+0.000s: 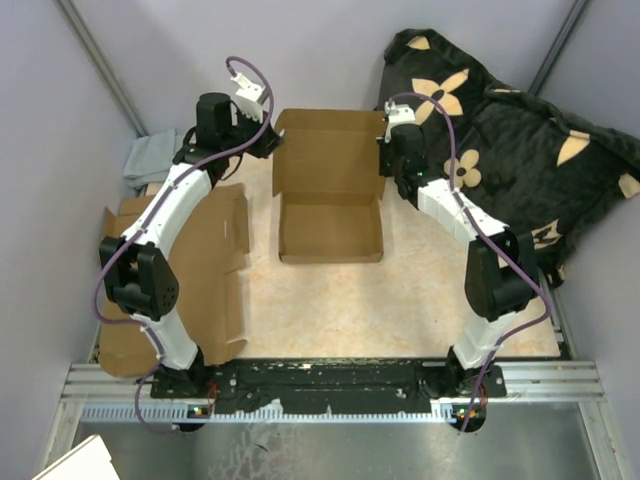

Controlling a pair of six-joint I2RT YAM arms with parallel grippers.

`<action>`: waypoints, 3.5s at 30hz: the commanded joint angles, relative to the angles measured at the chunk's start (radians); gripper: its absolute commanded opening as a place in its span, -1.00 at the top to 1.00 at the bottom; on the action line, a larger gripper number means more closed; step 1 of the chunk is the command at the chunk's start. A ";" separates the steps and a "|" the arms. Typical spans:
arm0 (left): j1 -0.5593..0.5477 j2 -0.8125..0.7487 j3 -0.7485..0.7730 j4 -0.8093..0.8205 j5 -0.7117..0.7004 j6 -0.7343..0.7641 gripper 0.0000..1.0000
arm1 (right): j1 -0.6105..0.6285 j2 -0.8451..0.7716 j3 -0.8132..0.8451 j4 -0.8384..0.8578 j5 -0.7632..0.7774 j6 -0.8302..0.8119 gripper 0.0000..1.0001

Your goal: Fold the paper box

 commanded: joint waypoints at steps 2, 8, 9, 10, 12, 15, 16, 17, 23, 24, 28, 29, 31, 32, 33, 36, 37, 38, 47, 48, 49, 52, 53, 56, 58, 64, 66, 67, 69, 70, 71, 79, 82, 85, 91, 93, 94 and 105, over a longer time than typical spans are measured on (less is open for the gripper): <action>-0.020 -0.019 -0.033 0.147 0.027 -0.110 0.69 | 0.029 -0.151 -0.122 0.331 -0.039 0.035 0.92; -0.029 -0.130 -0.231 0.267 0.054 -0.231 0.63 | 0.067 -0.291 -0.373 0.553 0.024 0.001 0.88; -0.032 -0.149 -0.263 0.277 0.057 -0.239 0.62 | 0.073 -0.313 -0.405 0.581 0.034 -0.003 0.88; -0.035 -0.168 -0.294 0.284 0.056 -0.247 0.62 | 0.077 -0.330 -0.431 0.605 0.037 -0.005 0.88; -0.041 -0.200 -0.359 0.290 0.053 -0.257 0.61 | 0.085 -0.355 -0.470 0.623 0.038 0.006 0.87; -0.048 -0.250 -0.431 0.288 0.046 -0.275 0.60 | 0.103 -0.384 -0.519 0.628 0.051 0.022 0.87; -0.052 -0.265 -0.448 0.286 0.045 -0.279 0.59 | 0.111 -0.396 -0.537 0.626 0.061 0.031 0.86; -0.056 -0.279 -0.466 0.281 0.044 -0.284 0.59 | 0.118 -0.413 -0.553 0.620 0.069 0.043 0.86; -0.081 -0.362 -0.527 0.238 0.015 -0.273 0.59 | 0.157 -0.507 -0.638 0.549 0.104 0.107 0.87; -0.084 -0.372 -0.534 0.228 0.015 -0.270 0.59 | 0.159 -0.523 -0.649 0.528 0.106 0.120 0.87; -0.099 -0.415 -0.563 0.194 0.010 -0.265 0.59 | 0.165 -0.598 -0.701 0.452 0.110 0.164 0.83; -0.101 -0.427 -0.575 0.193 0.012 -0.269 0.59 | 0.167 -0.615 -0.718 0.436 0.110 0.180 0.81; -0.106 -0.450 -0.601 0.188 0.013 -0.275 0.59 | 0.172 -0.644 -0.740 0.407 0.112 0.204 0.77; -0.108 -0.463 -0.618 0.187 0.014 -0.280 0.59 | 0.175 -0.657 -0.751 0.395 0.116 0.217 0.76; -0.112 -0.476 -0.633 0.187 0.015 -0.282 0.59 | 0.178 -0.669 -0.763 0.391 0.121 0.225 0.77; -0.115 -0.509 -0.677 0.208 0.013 -0.295 0.60 | 0.191 -0.693 -0.794 0.410 0.161 0.237 0.82; -0.116 -0.514 -0.680 0.213 0.014 -0.296 0.60 | 0.193 -0.697 -0.802 0.427 0.174 0.237 0.84; -0.116 -0.516 -0.679 0.217 0.013 -0.296 0.60 | 0.193 -0.699 -0.806 0.445 0.185 0.237 0.85; -0.153 -0.633 -0.827 0.388 -0.058 -0.285 0.63 | 0.223 -0.727 -0.953 0.721 0.256 0.188 0.81; -0.161 -0.656 -0.867 0.426 -0.071 -0.291 0.63 | 0.233 -0.727 -0.976 0.737 0.270 0.190 0.76; -0.169 -0.677 -0.904 0.459 -0.093 -0.293 0.63 | 0.247 -0.724 -1.001 0.769 0.285 0.188 0.72; -0.185 -0.728 -1.010 0.550 -0.120 -0.295 0.62 | 0.295 -0.729 -1.064 0.840 0.329 0.180 0.61; -0.187 -0.740 -1.025 0.552 -0.118 -0.302 0.61 | 0.311 -0.731 -1.077 0.844 0.339 0.187 0.59; -0.199 -0.781 -1.064 0.536 -0.128 -0.334 0.59 | 0.352 -0.745 -1.115 0.839 0.373 0.205 0.58; -0.205 -0.806 -1.096 0.534 -0.131 -0.362 0.59 | 0.381 -0.761 -1.146 0.846 0.406 0.218 0.58; -0.229 -0.876 -1.176 0.459 -0.147 -0.441 0.60 | 0.432 -0.822 -1.180 0.688 0.439 0.293 0.45; -0.231 -0.915 -1.219 0.438 -0.150 -0.471 0.59 | 0.439 -0.857 -1.182 0.593 0.437 0.327 0.43; -0.233 -0.932 -1.244 0.428 -0.147 -0.496 0.59 | 0.442 -0.885 -1.186 0.550 0.437 0.351 0.43; -0.234 -0.977 -1.281 0.424 -0.143 -0.544 0.59 | 0.443 -0.938 -1.207 0.500 0.439 0.372 0.45; -0.234 -0.998 -1.294 0.428 -0.142 -0.567 0.59 | 0.444 -0.959 -1.221 0.499 0.441 0.375 0.46; -0.234 -1.014 -1.298 0.430 -0.142 -0.580 0.60 | 0.443 -0.979 -1.230 0.500 0.446 0.375 0.49; -0.236 -0.935 -1.131 0.382 -0.144 -0.559 0.60 | 0.443 -0.913 -1.115 0.450 0.487 0.316 0.55; -0.234 -0.883 -1.057 0.355 -0.152 -0.541 0.60 | 0.443 -0.842 -1.021 0.388 0.500 0.311 0.57; -0.233 -0.848 -0.997 0.326 -0.175 -0.531 0.61 | 0.443 -0.791 -0.935 0.330 0.512 0.319 0.56; -0.233 -0.817 -0.912 0.277 -0.234 -0.563 0.60 | 0.443 -0.718 -0.760 0.202 0.547 0.327 0.49; -0.233 -0.810 -0.892 0.275 -0.246 -0.569 0.60 | 0.443 -0.695 -0.721 0.182 0.549 0.316 0.49; -0.234 -0.803 -0.884 0.272 -0.252 -0.570 0.60 | 0.443 -0.683 -0.708 0.177 0.548 0.311 0.49; -0.233 -0.815 -0.980 0.293 -0.233 -0.538 0.59 | 0.444 -0.695 -0.807 0.246 0.474 0.332 0.59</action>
